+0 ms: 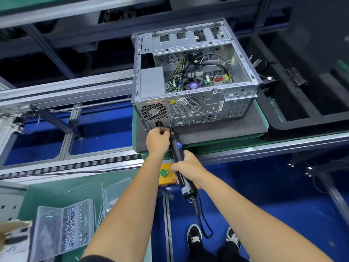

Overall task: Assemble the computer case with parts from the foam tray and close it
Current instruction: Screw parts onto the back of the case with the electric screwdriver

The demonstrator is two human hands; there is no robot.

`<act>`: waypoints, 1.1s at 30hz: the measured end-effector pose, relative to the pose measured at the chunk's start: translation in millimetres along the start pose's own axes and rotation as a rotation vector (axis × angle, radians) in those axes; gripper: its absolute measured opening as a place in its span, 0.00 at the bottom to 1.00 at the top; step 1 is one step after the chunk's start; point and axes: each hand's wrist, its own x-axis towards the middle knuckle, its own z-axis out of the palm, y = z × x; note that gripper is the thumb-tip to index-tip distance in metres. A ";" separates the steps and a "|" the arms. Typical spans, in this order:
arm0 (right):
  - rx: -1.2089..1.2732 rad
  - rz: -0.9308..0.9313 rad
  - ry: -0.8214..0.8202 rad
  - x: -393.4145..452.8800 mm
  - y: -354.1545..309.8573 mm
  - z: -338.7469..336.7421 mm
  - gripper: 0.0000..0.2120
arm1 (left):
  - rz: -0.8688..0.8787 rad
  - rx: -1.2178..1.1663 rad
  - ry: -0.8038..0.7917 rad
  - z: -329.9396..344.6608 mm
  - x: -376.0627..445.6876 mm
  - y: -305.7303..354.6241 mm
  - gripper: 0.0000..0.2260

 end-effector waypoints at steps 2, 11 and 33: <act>-0.045 -0.011 0.028 0.9 -0.1 0.8 0.19 | -0.004 -0.008 -0.004 -0.2 -0.3 0.3 0.05; -0.163 -0.055 0.055 3.6 -7.3 -1.9 0.15 | -0.006 -0.022 -0.021 -1.4 -0.6 1.2 0.06; 0.081 -0.388 -0.270 -44.0 -81.6 -62.4 0.11 | 0.179 -0.781 -0.198 -34.3 -29.8 152.3 0.25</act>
